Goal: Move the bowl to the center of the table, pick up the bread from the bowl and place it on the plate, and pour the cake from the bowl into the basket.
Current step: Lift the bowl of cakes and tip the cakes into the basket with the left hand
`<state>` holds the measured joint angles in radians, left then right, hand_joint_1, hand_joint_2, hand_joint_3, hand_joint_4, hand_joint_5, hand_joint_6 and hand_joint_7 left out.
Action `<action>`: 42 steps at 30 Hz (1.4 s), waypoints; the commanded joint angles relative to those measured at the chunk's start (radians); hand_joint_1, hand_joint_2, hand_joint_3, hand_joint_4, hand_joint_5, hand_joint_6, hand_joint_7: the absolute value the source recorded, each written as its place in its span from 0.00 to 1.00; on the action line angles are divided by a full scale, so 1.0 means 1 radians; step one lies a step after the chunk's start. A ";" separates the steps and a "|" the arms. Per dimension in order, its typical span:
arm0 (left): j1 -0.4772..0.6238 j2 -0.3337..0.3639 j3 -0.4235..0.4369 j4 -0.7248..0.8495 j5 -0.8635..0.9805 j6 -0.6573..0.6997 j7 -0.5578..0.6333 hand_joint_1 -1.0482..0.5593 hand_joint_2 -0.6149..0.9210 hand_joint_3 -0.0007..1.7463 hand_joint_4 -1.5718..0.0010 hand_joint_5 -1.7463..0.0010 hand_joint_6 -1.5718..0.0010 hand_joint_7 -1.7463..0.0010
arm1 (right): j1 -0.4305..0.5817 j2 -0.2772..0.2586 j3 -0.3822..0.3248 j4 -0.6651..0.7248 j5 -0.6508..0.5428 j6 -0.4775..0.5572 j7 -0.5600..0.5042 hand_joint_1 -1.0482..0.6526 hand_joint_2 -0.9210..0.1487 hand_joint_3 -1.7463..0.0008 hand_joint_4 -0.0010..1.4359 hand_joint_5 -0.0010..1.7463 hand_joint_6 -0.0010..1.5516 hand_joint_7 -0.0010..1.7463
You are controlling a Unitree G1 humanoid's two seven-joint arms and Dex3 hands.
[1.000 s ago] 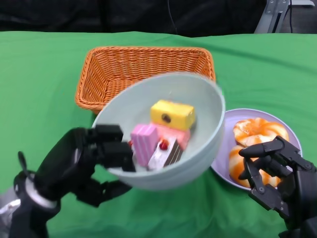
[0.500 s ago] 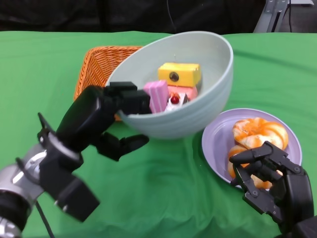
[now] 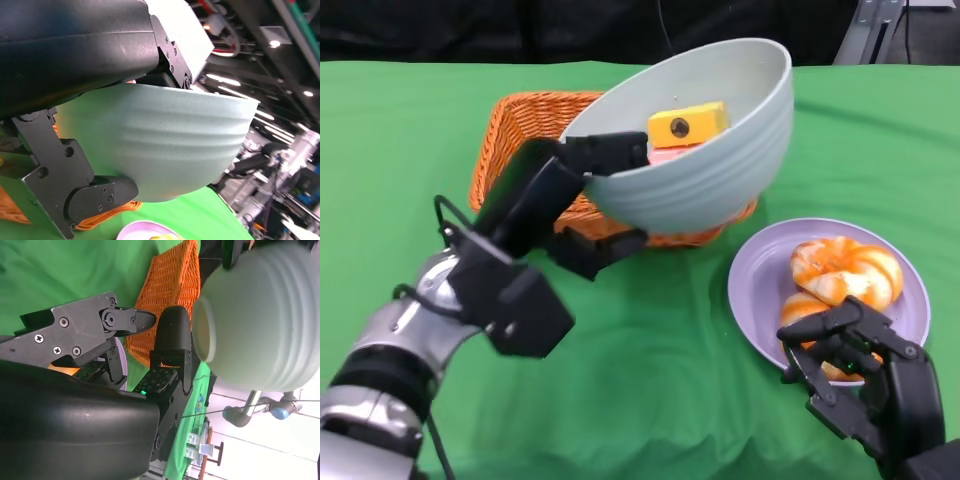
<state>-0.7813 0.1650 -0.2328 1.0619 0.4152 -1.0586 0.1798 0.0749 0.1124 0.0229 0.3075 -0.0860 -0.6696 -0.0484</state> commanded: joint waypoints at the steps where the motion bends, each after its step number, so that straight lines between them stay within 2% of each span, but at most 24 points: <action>1: -0.065 -0.020 0.023 0.022 -0.022 0.012 0.019 0.66 0.74 0.69 0.53 0.04 0.53 0.16 | -0.006 -0.003 0.000 0.012 -0.002 -0.019 -0.015 0.52 0.08 0.79 0.51 0.85 0.48 0.66; 14: -0.132 -0.093 0.060 0.101 -0.055 0.074 0.000 0.63 0.77 0.65 0.56 0.00 0.58 0.11 | -0.011 -0.003 0.007 0.029 -0.010 -0.019 -0.023 0.52 0.08 0.78 0.52 0.84 0.49 0.66; 16: -0.140 -0.113 0.081 0.114 -0.087 0.101 -0.027 0.63 0.76 0.66 0.55 0.00 0.57 0.11 | -0.016 -0.007 0.009 0.041 -0.011 -0.031 -0.020 0.53 0.11 0.74 0.52 0.85 0.48 0.66; 19: -0.153 -0.144 0.118 0.130 -0.144 0.160 -0.065 0.62 0.78 0.63 0.55 0.00 0.56 0.14 | -0.020 -0.013 0.012 0.060 -0.003 -0.047 -0.008 0.54 0.17 0.66 0.51 0.86 0.47 0.68; 25: -0.196 -0.184 0.158 0.146 -0.202 0.253 -0.123 0.62 0.79 0.63 0.53 0.01 0.58 0.13 | -0.010 -0.010 0.020 0.060 0.028 -0.038 0.020 0.53 0.19 0.64 0.50 0.85 0.46 0.67; 29: -0.217 -0.204 0.180 0.151 -0.230 0.286 -0.153 0.61 0.79 0.63 0.52 0.04 0.57 0.17 | -0.009 -0.007 0.022 0.064 0.041 -0.041 0.029 0.55 0.17 0.66 0.50 0.86 0.46 0.66; 34: -0.239 -0.247 0.276 0.158 -0.369 0.362 -0.302 0.58 0.80 0.63 0.50 0.00 0.55 0.14 | -0.020 -0.003 0.020 0.092 0.039 -0.062 0.021 0.55 0.17 0.67 0.50 0.86 0.47 0.66; 36: -0.249 -0.262 0.320 0.157 -0.434 0.410 -0.374 0.59 0.77 0.67 0.50 0.00 0.55 0.12 | -0.021 -0.003 0.021 0.095 0.036 -0.060 0.019 0.54 0.17 0.67 0.50 0.86 0.47 0.66; 38: -0.259 -0.276 0.365 0.154 -0.496 0.465 -0.435 0.58 0.69 0.76 0.50 0.00 0.54 0.10 | -0.021 -0.003 0.022 0.097 0.037 -0.058 0.020 0.55 0.18 0.66 0.51 0.86 0.47 0.67; 42: -0.265 -0.287 0.416 0.142 -0.564 0.530 -0.505 0.55 0.66 0.79 0.53 0.00 0.55 0.10 | -0.022 -0.010 0.026 0.099 0.024 -0.059 0.019 0.54 0.18 0.65 0.51 0.86 0.46 0.67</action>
<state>-0.9880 -0.1225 0.1609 1.2194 -0.1147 -0.5410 -0.3012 0.0556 0.1134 0.0537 0.4042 -0.0561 -0.7184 -0.0228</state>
